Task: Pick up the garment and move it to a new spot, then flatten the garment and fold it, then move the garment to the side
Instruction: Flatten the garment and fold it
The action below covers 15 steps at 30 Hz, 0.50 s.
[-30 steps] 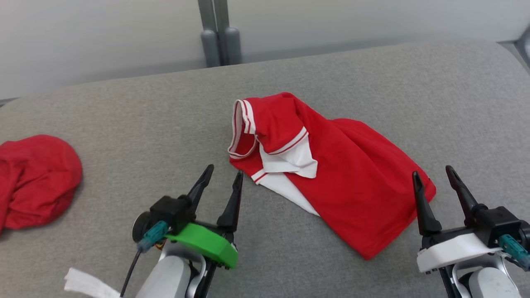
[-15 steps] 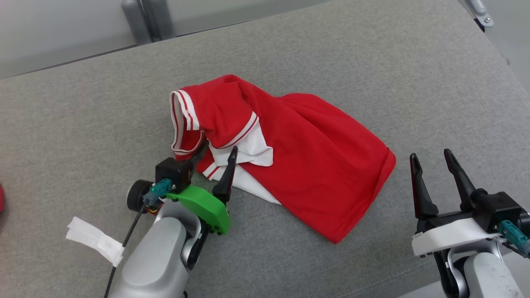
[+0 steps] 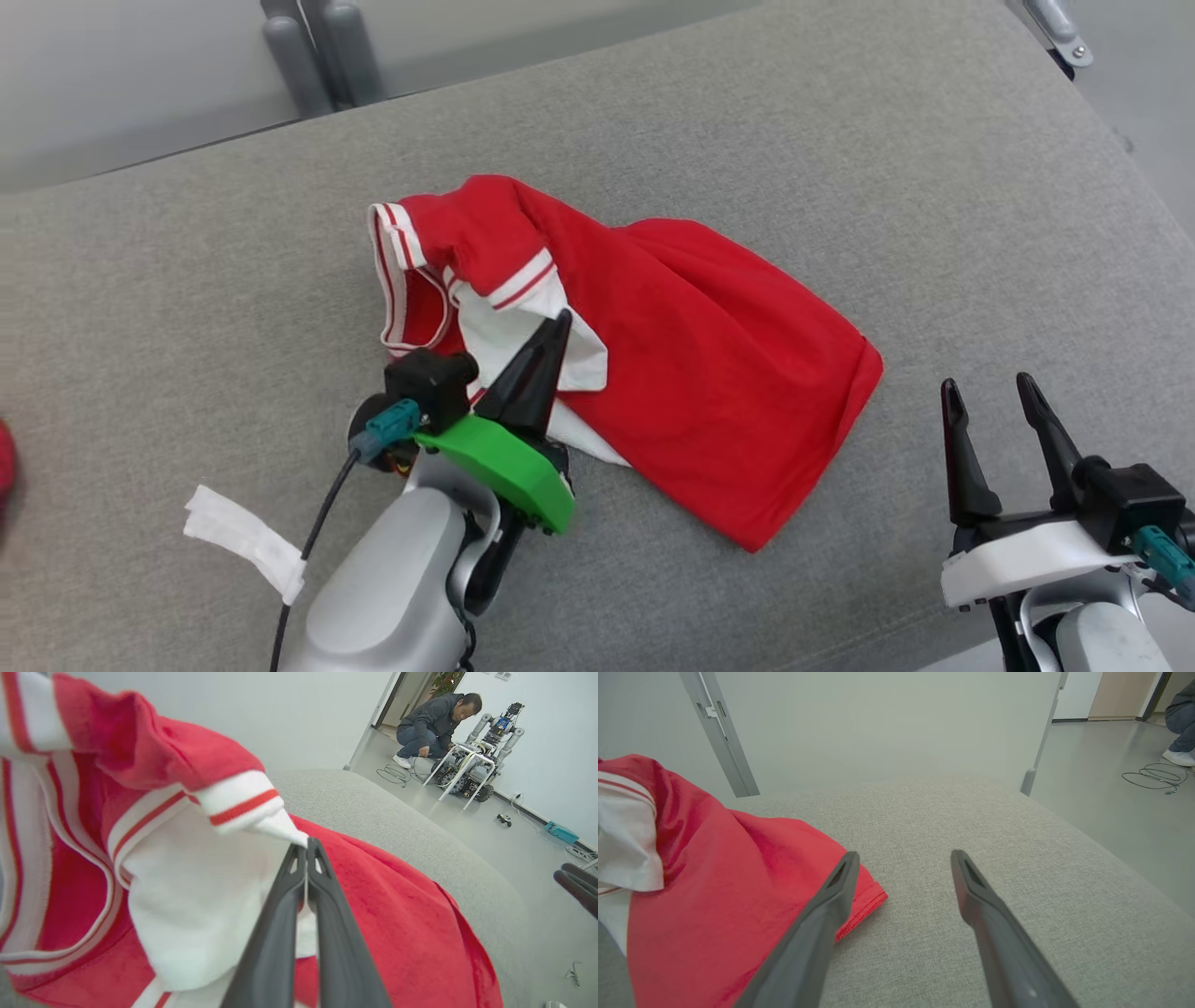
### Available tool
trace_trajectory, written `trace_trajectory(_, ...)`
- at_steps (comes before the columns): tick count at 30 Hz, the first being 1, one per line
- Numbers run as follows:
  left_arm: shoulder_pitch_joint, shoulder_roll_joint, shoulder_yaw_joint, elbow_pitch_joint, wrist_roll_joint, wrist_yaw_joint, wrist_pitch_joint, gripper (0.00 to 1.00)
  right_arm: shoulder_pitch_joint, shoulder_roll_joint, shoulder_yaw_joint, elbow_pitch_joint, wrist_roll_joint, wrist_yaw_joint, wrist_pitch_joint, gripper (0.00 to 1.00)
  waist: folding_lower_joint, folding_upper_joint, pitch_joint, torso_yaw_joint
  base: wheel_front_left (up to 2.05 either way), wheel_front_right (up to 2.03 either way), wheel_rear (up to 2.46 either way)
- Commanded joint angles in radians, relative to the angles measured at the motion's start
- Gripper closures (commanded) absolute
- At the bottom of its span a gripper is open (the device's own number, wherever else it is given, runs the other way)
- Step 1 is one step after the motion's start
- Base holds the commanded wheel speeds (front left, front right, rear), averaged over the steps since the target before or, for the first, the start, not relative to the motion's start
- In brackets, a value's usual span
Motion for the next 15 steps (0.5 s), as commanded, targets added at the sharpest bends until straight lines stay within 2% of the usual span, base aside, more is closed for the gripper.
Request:
trace_trajectory(1,0.024,0.026,-0.013,-0.028,-0.011,-0.002,0.006,1.0,0.019,0.001,-0.001,-0.001,0.005,0.0,-0.003,0.0,0.0,0.0,-0.043,0.052,0.0,0.0,0.0)
trace_trajectory(7,0.062,0.066,-0.048,-0.181,-0.05,-0.002,0.049,1.0,0.04,-0.005,-0.004,0.005,-0.001,0.0,-0.003,0.0,0.0,0.0,-0.086,0.116,0.0,0.0,0.0)
trace_trajectory(10,0.111,0.093,-0.044,-0.285,-0.07,0.019,0.08,1.0,0.058,-0.008,-0.015,0.003,-0.004,0.0,-0.003,0.0,0.0,0.0,-0.113,0.153,0.0,0.0,0.0)
trace_trajectory(12,0.166,0.122,-0.037,-0.372,-0.082,0.047,0.113,1.0,0.075,-0.01,-0.018,0.004,-0.007,0.0,-0.003,0.0,0.0,0.0,-0.129,0.178,0.0,0.0,0.0)
trace_trajectory(15,0.281,0.202,-0.012,-0.52,-0.105,0.114,0.178,1.0,0.096,-0.011,-0.021,0.002,-0.008,0.0,-0.003,0.0,0.0,0.0,-0.147,0.215,0.0,0.0,0.0)
